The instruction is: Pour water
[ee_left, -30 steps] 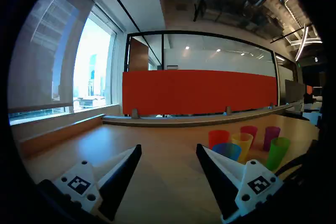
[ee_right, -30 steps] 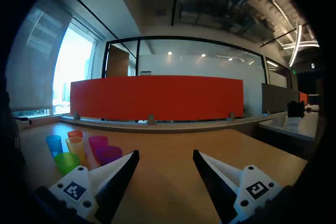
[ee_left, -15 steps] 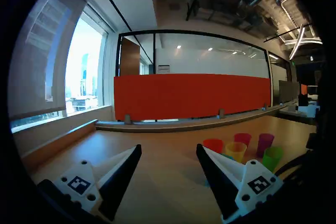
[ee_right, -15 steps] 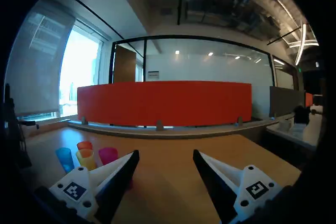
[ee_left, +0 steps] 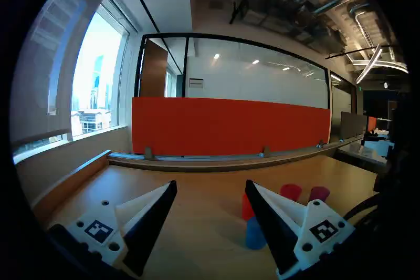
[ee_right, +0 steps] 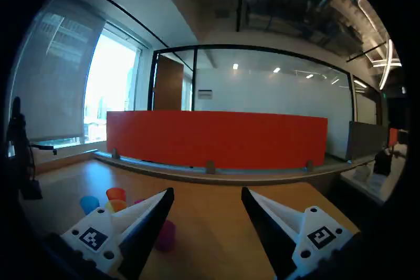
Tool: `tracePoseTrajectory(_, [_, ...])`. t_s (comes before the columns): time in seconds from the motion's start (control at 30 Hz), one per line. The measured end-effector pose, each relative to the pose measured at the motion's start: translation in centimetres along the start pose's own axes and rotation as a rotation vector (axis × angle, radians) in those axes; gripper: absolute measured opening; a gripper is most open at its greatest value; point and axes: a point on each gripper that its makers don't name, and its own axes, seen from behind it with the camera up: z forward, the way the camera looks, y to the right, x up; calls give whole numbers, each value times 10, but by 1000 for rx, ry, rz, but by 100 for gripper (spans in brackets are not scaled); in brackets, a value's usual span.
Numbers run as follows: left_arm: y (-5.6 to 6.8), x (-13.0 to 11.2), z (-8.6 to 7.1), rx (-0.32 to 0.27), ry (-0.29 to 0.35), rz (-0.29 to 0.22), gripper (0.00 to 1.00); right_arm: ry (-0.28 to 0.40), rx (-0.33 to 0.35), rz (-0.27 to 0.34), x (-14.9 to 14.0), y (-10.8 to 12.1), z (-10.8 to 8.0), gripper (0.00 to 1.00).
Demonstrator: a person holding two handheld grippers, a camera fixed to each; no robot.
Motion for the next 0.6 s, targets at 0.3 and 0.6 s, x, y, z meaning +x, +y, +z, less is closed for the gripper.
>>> tracePoseTrajectory(0.3, [1,38,6,-22,-11,12,97,2,64,-4,40,-11,6,99])
tracePoseTrajectory(0.6, [4,73,8,-52,-1,13,97,21,78,-26,75,-12,8,99])
